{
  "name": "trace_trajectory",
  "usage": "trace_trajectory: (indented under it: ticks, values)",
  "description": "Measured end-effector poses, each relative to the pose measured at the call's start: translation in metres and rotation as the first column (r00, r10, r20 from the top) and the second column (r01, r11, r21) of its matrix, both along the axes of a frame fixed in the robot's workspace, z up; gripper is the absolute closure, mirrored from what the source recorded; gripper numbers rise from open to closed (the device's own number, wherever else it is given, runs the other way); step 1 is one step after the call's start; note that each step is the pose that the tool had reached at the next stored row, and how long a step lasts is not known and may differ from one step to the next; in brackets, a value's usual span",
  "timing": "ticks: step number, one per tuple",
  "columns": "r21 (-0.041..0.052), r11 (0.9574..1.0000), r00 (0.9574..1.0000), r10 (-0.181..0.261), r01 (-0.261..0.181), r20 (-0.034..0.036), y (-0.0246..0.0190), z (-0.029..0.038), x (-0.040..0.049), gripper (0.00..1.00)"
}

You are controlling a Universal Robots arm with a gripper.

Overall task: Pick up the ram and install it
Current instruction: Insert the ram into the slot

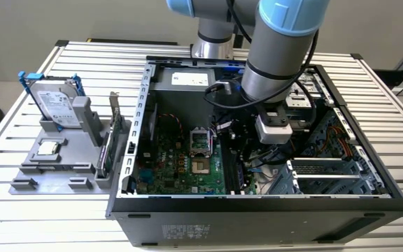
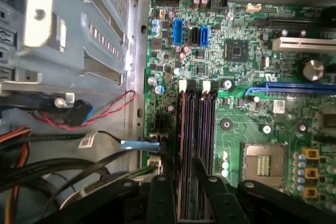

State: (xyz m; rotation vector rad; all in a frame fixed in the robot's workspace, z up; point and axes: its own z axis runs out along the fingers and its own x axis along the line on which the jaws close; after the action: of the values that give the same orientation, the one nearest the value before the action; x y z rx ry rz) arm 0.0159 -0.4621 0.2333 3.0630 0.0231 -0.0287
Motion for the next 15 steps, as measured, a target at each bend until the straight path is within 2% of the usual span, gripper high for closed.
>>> trace_trajectory:
  ticks: [3, 5, 6, 15]
  values:
    - [0.0004, 1.0, 1.0, 0.0, 0.0, 0.0, 0.0, 0.011, 0.0, 0.0]
    - [0.0026, 1.0, 1.0, 0.0, 0.0, 0.0001, -0.0004, 0.013, 0.0, 0.0]
    - [0.0031, 1.0, 1.0, 0.0, 0.0, 0.0001, -0.0003, 0.0129, 0.0, 1.0]
    - [0.0053, 1.0, 1.0, 0.0, 0.0, 0.0, -0.0004, 0.013, 0.0, 1.0]
